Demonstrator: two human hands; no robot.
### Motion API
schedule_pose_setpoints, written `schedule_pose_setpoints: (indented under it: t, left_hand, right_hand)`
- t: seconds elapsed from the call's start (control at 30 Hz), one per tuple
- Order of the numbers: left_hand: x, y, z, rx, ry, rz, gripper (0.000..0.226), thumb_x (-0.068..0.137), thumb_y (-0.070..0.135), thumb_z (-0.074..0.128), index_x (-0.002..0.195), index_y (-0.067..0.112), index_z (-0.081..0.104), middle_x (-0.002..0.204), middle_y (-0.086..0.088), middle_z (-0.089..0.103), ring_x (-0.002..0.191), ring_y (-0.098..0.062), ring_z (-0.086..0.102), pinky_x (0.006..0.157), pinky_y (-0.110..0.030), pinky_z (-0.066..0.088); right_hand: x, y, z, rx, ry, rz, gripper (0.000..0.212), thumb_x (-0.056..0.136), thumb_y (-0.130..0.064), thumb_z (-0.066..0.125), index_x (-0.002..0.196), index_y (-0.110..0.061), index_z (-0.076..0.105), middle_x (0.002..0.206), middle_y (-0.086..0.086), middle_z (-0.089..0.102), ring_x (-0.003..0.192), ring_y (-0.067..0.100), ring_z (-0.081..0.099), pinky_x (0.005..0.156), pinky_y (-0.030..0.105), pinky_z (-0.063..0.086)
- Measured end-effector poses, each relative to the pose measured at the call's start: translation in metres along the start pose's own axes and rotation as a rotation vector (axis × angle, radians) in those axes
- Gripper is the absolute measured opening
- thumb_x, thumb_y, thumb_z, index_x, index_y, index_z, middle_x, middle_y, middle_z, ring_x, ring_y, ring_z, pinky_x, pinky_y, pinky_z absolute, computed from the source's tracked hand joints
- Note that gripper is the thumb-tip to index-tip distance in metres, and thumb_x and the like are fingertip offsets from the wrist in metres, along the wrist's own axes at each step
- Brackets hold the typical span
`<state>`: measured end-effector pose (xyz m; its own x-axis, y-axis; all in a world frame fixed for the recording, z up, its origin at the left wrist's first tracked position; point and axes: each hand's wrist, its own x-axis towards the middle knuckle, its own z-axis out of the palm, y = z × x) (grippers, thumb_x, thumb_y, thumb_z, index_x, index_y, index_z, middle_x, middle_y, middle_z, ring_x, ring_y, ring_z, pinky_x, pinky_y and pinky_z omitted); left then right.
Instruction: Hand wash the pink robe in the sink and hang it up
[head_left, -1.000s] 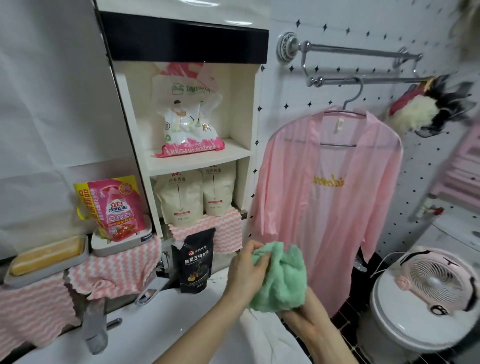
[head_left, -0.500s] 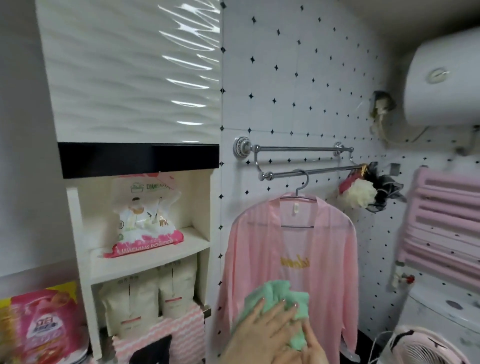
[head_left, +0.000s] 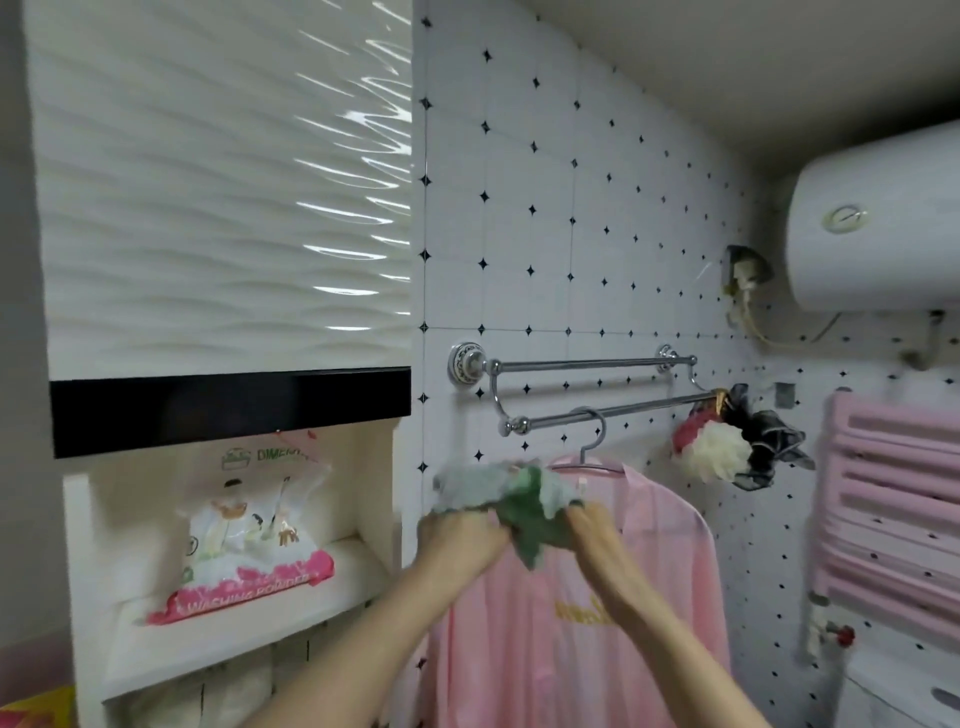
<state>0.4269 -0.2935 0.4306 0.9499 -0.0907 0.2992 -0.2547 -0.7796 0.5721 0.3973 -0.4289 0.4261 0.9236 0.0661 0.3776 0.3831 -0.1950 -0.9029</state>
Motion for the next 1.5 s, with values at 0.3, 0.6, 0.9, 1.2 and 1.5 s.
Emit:
schedule_pose_setpoints:
  t: [0.3,0.6,0.9,1.2,1.5]
  left_hand:
    - [0.075,0.07,-0.096,-0.827,-0.321,0.13,0.094,0.047,0.073,0.07,0.121,0.016,0.059,0.115,-0.003,0.067,0.112,-0.024,0.061,0.093,-0.046,0.048]
    - [0.154,0.081,-0.093,-0.267,0.109,0.185,0.006,0.082,0.02,0.071,0.083,0.017,0.066,0.083,0.0,0.063,0.076,-0.015,0.058,0.058,-0.02,0.045]
    - [0.193,0.099,-0.095,-0.545,0.157,-0.068,0.022,0.094,0.003,0.043,0.109,-0.011,0.053,0.074,-0.018,0.069,0.047,-0.022,0.065,0.042,-0.024,0.051]
    - [0.217,0.065,-0.06,0.597,0.118,0.187,0.041,0.095,0.03,0.042,0.131,0.014,0.031,0.116,-0.011,0.06,0.106,-0.033,0.056,0.096,-0.046,0.038]
    - [0.214,0.051,-0.062,0.914,0.19,0.118,0.055,0.099,0.05,0.025,0.131,0.013,0.05,0.14,-0.012,0.039,0.133,-0.029,0.024,0.104,-0.047,0.022]
  right_hand:
    - [0.144,-0.088,-0.058,-0.367,0.116,-0.162,0.033,0.092,-0.002,0.05,0.06,-0.009,0.056,0.057,0.003,0.048,0.053,0.013,0.041,0.047,0.021,0.032]
    - [0.2,-0.091,-0.075,-0.485,0.218,-0.096,0.022,0.08,0.001,0.058,0.064,-0.011,0.066,0.052,0.005,0.05,0.044,0.014,0.041,0.037,0.017,0.034]
    - [0.24,-0.085,-0.075,-0.157,0.366,0.124,0.015,0.084,0.005,0.061,0.071,-0.002,0.058,0.056,0.011,0.053,0.043,0.024,0.054,0.051,0.033,0.057]
    - [0.258,-0.043,-0.05,-0.767,0.117,-0.128,0.036,0.089,-0.014,0.049,0.124,-0.015,0.041,0.102,0.006,0.061,0.089,0.025,0.052,0.084,0.037,0.041]
    - [0.274,-0.028,-0.06,-1.176,0.282,-0.146,0.042,0.1,-0.046,0.029,0.128,-0.026,0.052,0.13,0.009,0.057,0.125,0.03,0.041,0.101,0.046,0.029]
